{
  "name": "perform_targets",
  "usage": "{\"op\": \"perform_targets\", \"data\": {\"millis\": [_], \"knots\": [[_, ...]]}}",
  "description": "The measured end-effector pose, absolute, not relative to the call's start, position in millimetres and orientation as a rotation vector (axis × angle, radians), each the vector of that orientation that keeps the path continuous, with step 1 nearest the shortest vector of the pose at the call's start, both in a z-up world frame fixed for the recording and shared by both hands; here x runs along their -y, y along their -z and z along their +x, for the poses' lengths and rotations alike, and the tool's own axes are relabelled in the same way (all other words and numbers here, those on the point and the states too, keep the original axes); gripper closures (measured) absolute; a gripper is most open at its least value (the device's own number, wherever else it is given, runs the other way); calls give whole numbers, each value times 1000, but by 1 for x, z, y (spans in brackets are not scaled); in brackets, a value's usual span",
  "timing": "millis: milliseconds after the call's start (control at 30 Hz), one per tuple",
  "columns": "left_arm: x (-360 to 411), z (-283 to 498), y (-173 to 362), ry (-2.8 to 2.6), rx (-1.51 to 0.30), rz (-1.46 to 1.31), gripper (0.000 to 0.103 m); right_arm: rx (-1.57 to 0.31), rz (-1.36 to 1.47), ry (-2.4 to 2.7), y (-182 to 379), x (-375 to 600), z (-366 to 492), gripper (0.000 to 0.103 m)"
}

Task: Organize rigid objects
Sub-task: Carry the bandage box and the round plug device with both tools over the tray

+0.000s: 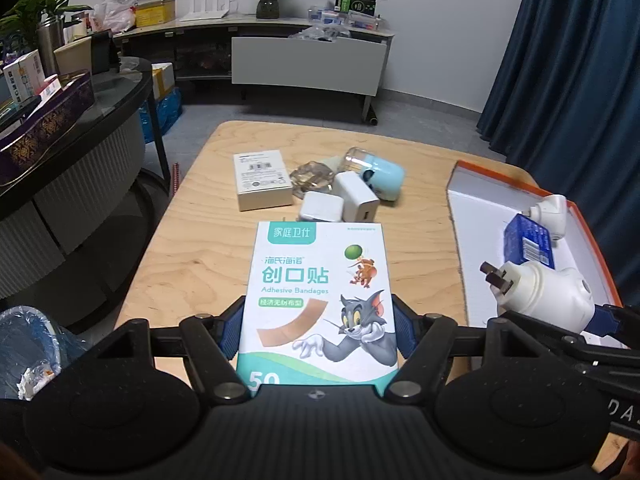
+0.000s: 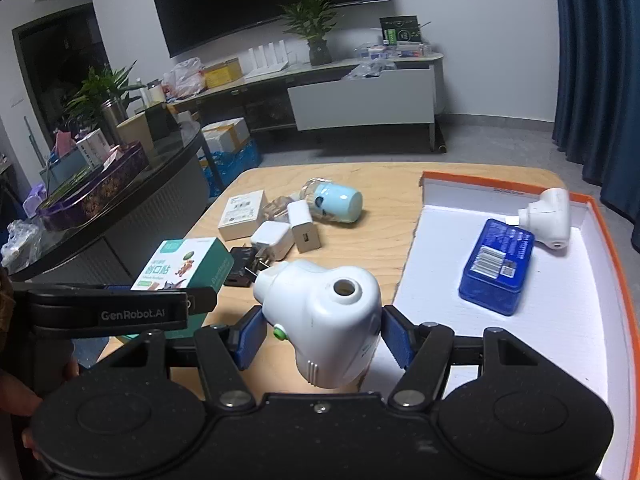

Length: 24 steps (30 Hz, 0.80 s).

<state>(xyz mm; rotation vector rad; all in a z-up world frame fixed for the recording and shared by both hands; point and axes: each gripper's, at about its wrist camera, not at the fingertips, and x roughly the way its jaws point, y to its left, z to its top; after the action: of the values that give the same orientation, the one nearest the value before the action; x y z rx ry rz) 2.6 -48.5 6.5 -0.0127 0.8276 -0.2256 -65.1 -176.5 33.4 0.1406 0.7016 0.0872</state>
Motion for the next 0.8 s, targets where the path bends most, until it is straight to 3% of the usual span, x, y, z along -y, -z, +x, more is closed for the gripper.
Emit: {"op": "perform_targets", "data": {"millis": [800], "knots": [[95, -14, -5, 346, -853, 22, 32, -690, 171, 5, -34, 211, -92, 27]]}}
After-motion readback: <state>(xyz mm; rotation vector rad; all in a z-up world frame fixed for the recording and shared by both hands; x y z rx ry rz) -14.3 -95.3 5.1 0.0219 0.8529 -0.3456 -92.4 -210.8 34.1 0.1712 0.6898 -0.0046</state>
